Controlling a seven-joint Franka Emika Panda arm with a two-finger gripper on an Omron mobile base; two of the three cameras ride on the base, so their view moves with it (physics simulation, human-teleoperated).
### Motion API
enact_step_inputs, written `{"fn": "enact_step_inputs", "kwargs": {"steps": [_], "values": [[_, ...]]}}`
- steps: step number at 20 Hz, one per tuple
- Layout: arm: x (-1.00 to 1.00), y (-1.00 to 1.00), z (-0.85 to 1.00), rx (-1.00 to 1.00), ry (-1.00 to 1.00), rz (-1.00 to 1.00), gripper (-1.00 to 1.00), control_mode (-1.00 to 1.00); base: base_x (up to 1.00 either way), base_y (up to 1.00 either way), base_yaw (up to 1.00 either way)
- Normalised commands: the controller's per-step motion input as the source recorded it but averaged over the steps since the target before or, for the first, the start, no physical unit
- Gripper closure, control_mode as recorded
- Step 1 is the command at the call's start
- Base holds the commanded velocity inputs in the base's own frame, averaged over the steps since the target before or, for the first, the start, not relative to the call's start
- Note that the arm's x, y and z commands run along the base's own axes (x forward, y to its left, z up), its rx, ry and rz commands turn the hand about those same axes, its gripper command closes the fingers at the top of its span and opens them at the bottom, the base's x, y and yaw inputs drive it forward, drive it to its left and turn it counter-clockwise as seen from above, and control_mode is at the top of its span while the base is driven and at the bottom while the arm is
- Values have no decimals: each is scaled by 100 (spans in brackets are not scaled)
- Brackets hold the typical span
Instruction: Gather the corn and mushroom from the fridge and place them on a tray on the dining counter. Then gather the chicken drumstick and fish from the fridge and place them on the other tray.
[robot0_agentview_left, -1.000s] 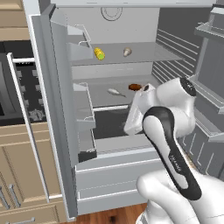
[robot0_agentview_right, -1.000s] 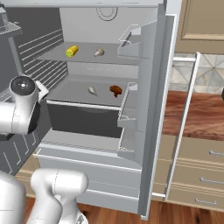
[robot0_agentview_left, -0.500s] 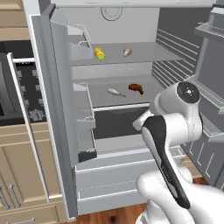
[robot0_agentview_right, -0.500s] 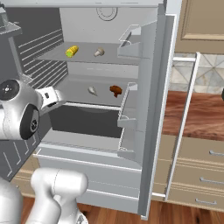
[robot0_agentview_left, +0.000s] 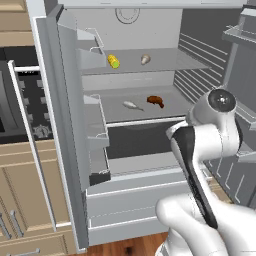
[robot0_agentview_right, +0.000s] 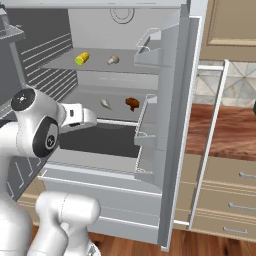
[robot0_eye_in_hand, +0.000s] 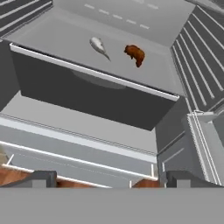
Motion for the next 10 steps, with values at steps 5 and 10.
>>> {"fn": "enact_step_inputs", "kwargs": {"steps": [5,10], "values": [[1,-1,7,36,2,-13,-100,-100,0,0,0],[4,-1,16,32,5,-13,-100,-100,0,0,0]]}}
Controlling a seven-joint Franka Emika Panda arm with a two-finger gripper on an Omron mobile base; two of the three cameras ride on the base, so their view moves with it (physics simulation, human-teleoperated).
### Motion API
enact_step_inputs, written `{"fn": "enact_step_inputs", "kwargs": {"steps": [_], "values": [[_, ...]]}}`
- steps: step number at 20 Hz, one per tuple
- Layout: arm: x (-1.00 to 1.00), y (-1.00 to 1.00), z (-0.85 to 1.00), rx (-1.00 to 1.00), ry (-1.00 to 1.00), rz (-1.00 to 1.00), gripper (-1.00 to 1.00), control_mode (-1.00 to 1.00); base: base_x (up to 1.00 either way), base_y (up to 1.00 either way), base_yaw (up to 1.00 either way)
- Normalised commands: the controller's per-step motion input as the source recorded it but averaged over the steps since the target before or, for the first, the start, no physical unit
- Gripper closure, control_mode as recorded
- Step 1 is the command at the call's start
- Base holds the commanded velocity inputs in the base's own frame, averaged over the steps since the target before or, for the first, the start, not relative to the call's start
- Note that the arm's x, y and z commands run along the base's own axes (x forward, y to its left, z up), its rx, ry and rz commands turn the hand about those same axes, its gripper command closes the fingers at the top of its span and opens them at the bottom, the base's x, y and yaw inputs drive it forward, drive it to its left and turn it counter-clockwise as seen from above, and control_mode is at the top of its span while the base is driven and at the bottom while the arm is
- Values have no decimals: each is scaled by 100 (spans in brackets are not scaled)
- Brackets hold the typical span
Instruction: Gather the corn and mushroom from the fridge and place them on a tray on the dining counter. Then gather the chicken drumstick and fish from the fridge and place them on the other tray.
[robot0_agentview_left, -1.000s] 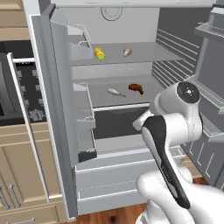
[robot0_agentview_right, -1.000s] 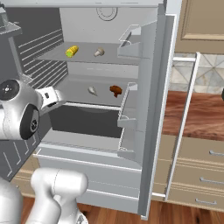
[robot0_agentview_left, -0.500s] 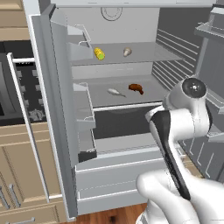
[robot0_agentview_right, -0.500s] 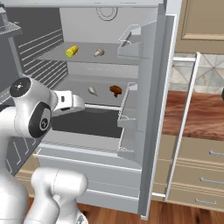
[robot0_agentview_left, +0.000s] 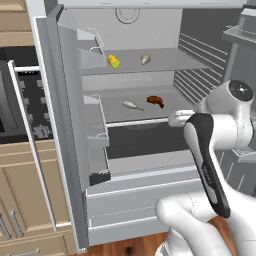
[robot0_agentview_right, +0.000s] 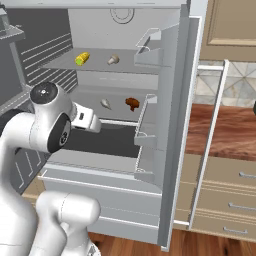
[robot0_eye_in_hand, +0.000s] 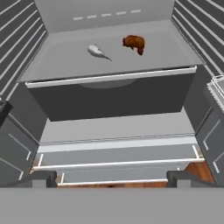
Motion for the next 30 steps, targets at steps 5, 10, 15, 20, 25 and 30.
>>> {"fn": "enact_step_inputs", "kwargs": {"steps": [5,10,15,20,25,30], "values": [[0,0,0,0,0,-5,-100,-100,0,0,0],[0,0,0,0,0,0,-100,-100,0,0,0],[12,4,0,0,6,1,-100,-100,0,0,0],[7,4,0,0,2,0,-100,-100,0,0,0],[0,0,-1,0,-6,0,-100,-100,0,0,0],[1,0,0,-3,-7,0,-100,-100,0,0,0]]}}
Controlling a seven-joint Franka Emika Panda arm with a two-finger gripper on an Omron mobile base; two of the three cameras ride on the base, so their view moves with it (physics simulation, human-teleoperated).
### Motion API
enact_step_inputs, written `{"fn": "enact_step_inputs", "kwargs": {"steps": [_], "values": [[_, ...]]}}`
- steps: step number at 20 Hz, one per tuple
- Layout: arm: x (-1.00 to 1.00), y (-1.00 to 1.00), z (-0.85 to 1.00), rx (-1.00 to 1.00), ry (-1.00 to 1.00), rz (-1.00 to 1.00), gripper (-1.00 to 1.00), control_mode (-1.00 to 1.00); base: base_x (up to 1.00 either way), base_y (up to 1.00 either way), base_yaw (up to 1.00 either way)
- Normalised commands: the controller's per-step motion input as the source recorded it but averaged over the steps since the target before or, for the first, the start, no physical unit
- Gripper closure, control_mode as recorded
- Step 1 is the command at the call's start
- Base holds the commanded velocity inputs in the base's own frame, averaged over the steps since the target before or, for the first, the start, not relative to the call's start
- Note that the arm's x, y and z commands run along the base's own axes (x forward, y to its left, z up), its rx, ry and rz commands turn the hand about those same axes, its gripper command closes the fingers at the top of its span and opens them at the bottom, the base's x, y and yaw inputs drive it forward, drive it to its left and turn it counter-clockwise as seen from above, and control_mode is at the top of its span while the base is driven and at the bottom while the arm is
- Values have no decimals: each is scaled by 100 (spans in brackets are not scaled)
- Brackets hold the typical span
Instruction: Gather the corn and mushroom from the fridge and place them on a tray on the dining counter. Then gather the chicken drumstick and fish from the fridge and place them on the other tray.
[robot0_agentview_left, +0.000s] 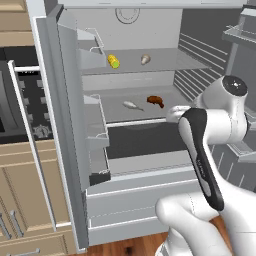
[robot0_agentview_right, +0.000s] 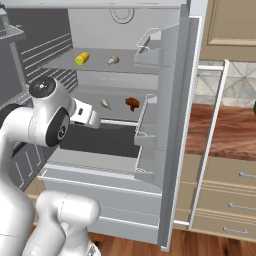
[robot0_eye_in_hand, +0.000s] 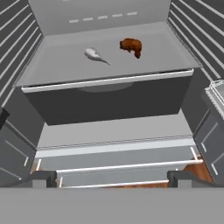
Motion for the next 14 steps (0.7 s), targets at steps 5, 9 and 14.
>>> {"fn": "enact_step_inputs", "kwargs": {"steps": [5,9,14], "values": [[0,0,0,-5,-5,0,-100,-100,0,0,0],[1,0,0,-3,-8,0,-100,-100,0,0,0],[24,0,0,-2,-7,0,-100,-100,0,0,0]]}}
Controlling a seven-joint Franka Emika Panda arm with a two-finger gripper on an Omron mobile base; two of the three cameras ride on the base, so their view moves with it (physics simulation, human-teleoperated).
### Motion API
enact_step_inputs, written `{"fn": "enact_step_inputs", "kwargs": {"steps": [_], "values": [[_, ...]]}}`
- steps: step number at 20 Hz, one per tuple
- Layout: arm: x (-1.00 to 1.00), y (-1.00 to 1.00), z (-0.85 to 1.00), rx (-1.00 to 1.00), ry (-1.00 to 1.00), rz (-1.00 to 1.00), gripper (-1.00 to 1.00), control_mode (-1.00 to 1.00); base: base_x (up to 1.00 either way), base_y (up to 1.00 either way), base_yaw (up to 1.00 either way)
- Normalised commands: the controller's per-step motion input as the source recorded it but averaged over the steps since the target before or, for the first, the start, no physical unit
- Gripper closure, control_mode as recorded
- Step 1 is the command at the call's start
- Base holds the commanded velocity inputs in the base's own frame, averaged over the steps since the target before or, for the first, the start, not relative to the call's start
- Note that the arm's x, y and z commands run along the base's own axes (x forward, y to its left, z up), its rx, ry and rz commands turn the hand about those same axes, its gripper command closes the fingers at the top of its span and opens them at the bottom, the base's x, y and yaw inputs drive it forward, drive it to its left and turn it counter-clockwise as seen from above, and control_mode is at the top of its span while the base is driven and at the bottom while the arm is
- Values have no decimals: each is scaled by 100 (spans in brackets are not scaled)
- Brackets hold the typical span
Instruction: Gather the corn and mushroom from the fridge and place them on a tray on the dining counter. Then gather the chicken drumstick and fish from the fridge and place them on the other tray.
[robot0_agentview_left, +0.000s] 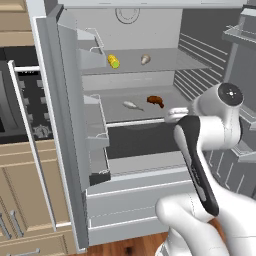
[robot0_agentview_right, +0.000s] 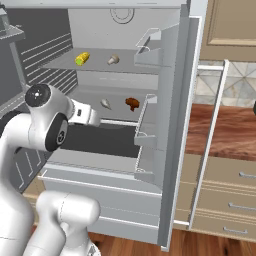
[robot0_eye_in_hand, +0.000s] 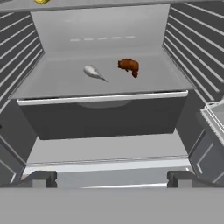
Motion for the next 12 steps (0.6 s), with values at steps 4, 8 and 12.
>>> {"fn": "enact_step_inputs", "kwargs": {"steps": [4,8,12], "values": [[31,0,0,-2,-6,0,-100,-100,0,0,0],[16,0,0,-1,-2,0,-100,100,15,0,0],[0,0,0,0,0,0,-100,100,35,0,0]]}}
